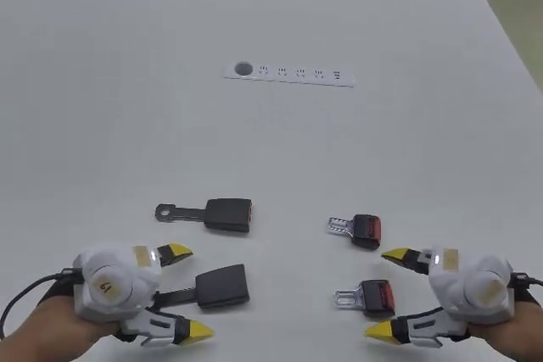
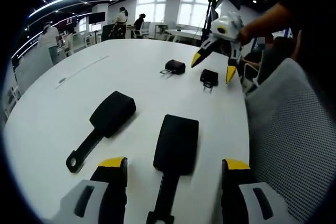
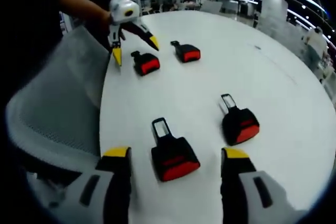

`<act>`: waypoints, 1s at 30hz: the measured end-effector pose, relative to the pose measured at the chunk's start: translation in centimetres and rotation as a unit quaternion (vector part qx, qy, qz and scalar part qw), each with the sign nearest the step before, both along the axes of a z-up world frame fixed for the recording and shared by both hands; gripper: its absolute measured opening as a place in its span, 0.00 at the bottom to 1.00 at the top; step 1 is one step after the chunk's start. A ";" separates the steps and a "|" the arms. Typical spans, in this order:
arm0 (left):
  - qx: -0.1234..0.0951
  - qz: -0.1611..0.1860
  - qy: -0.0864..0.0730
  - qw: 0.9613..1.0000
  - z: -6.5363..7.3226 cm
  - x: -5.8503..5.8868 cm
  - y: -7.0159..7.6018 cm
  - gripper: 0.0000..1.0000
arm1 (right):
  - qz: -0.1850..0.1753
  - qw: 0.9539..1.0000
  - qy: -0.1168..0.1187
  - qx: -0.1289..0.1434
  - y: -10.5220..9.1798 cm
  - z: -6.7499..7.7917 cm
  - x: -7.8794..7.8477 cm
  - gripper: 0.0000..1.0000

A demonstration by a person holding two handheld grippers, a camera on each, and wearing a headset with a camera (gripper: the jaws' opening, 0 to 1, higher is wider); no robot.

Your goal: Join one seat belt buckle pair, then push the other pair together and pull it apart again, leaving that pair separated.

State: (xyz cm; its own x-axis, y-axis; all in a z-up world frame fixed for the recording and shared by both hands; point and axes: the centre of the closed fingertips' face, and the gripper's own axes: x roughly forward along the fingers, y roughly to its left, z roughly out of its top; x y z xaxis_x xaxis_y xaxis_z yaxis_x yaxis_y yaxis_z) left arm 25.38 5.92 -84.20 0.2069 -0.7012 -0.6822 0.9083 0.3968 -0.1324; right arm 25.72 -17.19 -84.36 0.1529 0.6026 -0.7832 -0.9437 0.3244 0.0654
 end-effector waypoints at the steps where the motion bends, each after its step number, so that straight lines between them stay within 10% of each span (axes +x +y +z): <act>1: 0.003 -0.001 0.001 1.000 -0.3 0.1 -0.2 0.75 | 0.007 1.000 -0.002 -0.007 -0.2 -0.2 0.1 0.66; 16: 0.009 -0.033 -0.002 0.999 -0.9 0.3 -1.1 0.66 | 0.080 0.996 0.006 -0.043 -0.8 -1.4 0.5 0.54; 30: 0.037 -0.128 -0.003 0.991 -0.9 0.0 -0.7 0.33 | 0.090 0.995 0.010 -0.039 -0.4 -1.3 -0.1 0.45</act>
State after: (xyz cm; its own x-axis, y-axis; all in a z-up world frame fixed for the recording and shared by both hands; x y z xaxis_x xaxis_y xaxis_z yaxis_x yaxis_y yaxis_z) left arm 25.38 5.19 -85.10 0.0337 -0.6799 -0.7326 0.9811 0.1624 -0.1056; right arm 25.66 -17.60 -85.64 0.0320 0.5555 -0.8309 -0.9857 0.1553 0.0658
